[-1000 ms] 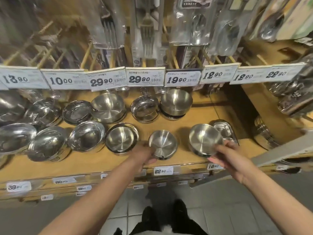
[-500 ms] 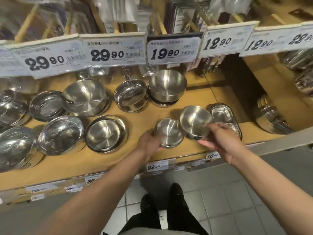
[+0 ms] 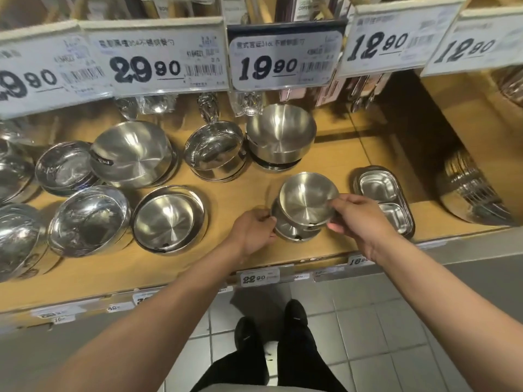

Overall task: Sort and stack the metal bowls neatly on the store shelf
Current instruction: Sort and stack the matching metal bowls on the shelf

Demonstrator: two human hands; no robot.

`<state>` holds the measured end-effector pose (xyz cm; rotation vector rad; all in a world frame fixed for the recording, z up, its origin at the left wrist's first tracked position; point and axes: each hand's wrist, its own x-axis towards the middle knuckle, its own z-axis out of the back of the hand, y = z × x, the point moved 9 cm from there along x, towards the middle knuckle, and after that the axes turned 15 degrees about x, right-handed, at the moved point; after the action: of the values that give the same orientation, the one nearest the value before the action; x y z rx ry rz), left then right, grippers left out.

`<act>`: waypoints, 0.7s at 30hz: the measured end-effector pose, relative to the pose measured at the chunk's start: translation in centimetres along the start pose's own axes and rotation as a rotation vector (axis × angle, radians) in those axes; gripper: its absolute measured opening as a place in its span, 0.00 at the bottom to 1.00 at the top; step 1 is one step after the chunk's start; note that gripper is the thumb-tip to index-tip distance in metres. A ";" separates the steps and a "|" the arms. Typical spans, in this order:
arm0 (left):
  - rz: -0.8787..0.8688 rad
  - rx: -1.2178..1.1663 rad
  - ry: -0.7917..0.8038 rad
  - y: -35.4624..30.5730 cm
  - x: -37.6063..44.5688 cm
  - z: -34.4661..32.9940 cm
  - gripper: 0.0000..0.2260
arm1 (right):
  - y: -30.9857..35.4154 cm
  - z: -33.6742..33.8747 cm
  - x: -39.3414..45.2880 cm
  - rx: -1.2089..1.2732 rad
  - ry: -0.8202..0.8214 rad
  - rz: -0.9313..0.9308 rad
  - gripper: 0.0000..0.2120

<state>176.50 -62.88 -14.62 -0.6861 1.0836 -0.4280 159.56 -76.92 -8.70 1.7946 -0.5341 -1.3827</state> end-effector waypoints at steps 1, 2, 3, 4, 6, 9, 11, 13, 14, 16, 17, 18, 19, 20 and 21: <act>0.006 -0.033 0.012 -0.2 0.0 -0.2 0.11 | 0.1 0.0 0.2 -0.018 -0.001 0.009 0.03; 0.019 -0.066 0.019 -0.2 0.0 -0.4 0.11 | 0.2 0.0 0.4 -0.039 -0.003 0.016 0.03; 0.037 -0.100 0.020 -0.2 0.0 -0.4 0.11 | 0.3 -0.1 0.6 -0.061 -0.004 0.024 0.03; 0.056 -0.133 0.014 0.0 0.0 -0.4 0.10 | 0.3 -0.1 0.7 -0.078 -0.006 0.031 0.03; 0.076 -0.153 -0.039 0.2 -0.1 0.1 0.10 | 0.0 -0.2 1.0 -0.092 -0.006 0.030 0.02; 0.008 -0.156 -0.135 -0.5 -0.6 1.5 0.12 | -0.8 -0.6 1.0 -0.106 0.007 0.023 0.05; -0.086 -0.111 -0.183 -2.0 -1.3 2.3 0.09 | -1.2 -0.8 0.9 -0.115 0.010 0.038 0.06; -0.146 -0.025 -0.191 -3.2 -1.5 2.3 0.07 | -1.3 -0.7 0.8 -0.119 0.001 0.061 0.06; -0.154 0.032 -0.187 -3.7 -1.6 2.1 0.07 | -1.4 -0.6 0.8 -0.126 -0.005 0.074 0.06; -0.154 0.109 -0.187 -4.1 -1.8 1.8 0.08 | -1.4 -0.3 0.9 -0.133 -0.009 0.096 0.06; -0.151 0.111 -0.187 -4.1 -1.9 1.7 0.08 | -1.4 -0.3 0.9 -0.140 -0.007 0.107 0.06; -0.145 0.101 -0.190 -4.1 -2.0 1.7 0.09 | -1.3 -0.2 0.9 -0.155 -0.006 0.120 0.06; -0.141 0.090 -0.194 -4.1 -2.0 1.7 0.10 | -1.2 -0.2 1.0 -0.176 -0.006 0.137 0.06; -0.138 0.082 -0.198 -3.9 -2.0 1.7 0.11 | -1.2 -0.1 1.1 -0.204 -0.009 0.155 0.05; -0.137 0.070 -0.198 -3.8 -1.8 1.6 0.12 | -1.1 -0.1 1.2 -0.234 -0.012 0.172 0.04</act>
<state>177.25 -63.99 -10.29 -0.7276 0.8339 -0.5023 159.86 -77.11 -10.25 1.5186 -0.4987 -1.2819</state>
